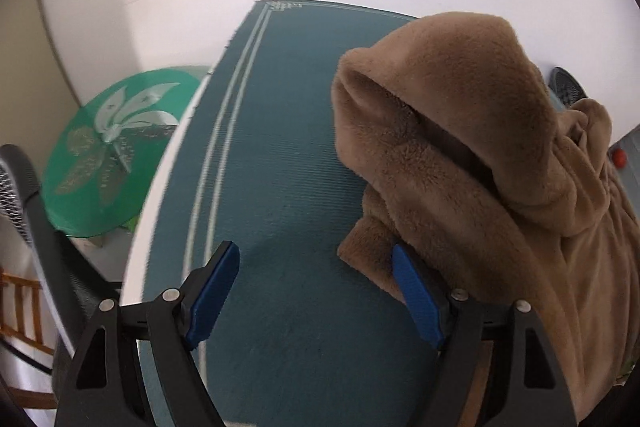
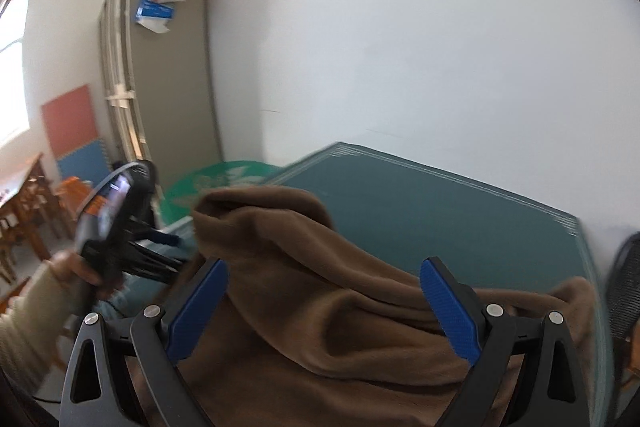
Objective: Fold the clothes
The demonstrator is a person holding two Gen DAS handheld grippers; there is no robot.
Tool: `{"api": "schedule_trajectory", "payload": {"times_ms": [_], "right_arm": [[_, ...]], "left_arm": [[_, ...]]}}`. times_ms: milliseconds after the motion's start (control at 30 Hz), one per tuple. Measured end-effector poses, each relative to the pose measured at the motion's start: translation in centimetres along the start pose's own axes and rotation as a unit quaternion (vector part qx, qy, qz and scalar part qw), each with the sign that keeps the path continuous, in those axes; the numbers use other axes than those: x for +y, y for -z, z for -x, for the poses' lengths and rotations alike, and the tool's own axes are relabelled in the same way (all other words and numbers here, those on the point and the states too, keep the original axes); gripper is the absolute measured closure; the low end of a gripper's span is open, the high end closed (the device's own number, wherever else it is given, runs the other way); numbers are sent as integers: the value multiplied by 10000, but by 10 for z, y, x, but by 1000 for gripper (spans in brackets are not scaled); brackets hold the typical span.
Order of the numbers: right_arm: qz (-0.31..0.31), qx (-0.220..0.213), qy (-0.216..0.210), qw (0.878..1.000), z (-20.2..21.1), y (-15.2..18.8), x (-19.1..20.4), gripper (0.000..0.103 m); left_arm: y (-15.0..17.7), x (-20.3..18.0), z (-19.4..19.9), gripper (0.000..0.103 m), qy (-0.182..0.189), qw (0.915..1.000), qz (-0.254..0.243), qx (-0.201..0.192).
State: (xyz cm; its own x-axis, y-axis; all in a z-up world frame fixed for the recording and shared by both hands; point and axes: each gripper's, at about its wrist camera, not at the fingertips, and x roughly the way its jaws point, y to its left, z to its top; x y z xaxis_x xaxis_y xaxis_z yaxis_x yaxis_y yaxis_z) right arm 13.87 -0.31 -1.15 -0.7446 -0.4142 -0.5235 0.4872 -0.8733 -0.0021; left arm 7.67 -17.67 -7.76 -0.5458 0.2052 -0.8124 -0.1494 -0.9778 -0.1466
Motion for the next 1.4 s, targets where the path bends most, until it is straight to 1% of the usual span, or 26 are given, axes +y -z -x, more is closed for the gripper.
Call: {"api": "schedule_trajectory", "payload": {"times_ms": [100,167,233,267,300,333,367,400,433,500,533,567,667,733,800,900,967,1033,1067,1233,1400], "right_arm": [[80,31,-269,9996,-13,-15,16,5],[223,64,-357,9991,-25,-23,29,5],[348,118,-404,9985,-35,-28,42,5],[393,151,-414,9983,-40,-30,47,5],[435,184,-432,9979,-46,-31,52,5],[449,203,-454,9978,-50,-31,56,5],[463,221,-476,9976,-53,-31,59,5],[433,243,-517,9974,-56,-30,62,5],[390,254,-537,9975,-56,-29,61,5],[303,276,-576,9975,-56,-26,61,5],[256,276,-551,9978,-54,-25,59,5],[176,266,-500,9982,-53,-23,56,5],[-129,242,-391,9989,-46,-19,40,5],[-331,228,-309,9987,-41,-16,29,5],[-509,214,-219,9982,-36,-12,19,5],[-652,191,-115,9976,-29,-2,10,5],[-702,184,-67,9973,-25,4,6,5],[-743,173,-23,9971,-20,10,3,5],[-752,160,4,9970,-17,13,2,5],[-803,85,126,9967,-6,22,-4,5],[-944,56,277,9951,0,30,-18,5]], "left_arm": [[-3,1,-4,21,321,9994,-113,-21],[-5,-2,-5,21,555,9981,-249,-24],[-8,-5,-7,22,686,9971,-340,6],[-9,-7,-8,27,743,9965,-382,23],[-10,-9,-9,28,800,9959,-424,40],[-11,-11,-9,32,857,9952,-466,58],[-13,-13,-10,41,914,9945,-508,75],[-14,-15,-11,49,971,9937,-550,92],[-15,-15,-12,65,1045,9932,-500,145],[-15,-15,-10,72,1014,9939,-401,153],[-14,-14,-8,81,985,9944,-355,149],[-14,-10,1,86,894,9957,-260,7],[-13,8,39,88,554,9969,78,-560],[-12,20,64,88,326,9946,304,-938],[-11,32,88,89,97,9899,529,-1312],[-9,50,126,89,-247,9783,864,-1868],[-8,62,151,89,-476,9675,1084,-2233],[-7,73,176,90,-704,9544,1302,-2593],[-5,81,180,89,-791,9517,1424,-2604],[12,124,184,89,-1183,9424,2054,-2360],[30,168,189,88,-1567,9274,2670,-2101]]}}
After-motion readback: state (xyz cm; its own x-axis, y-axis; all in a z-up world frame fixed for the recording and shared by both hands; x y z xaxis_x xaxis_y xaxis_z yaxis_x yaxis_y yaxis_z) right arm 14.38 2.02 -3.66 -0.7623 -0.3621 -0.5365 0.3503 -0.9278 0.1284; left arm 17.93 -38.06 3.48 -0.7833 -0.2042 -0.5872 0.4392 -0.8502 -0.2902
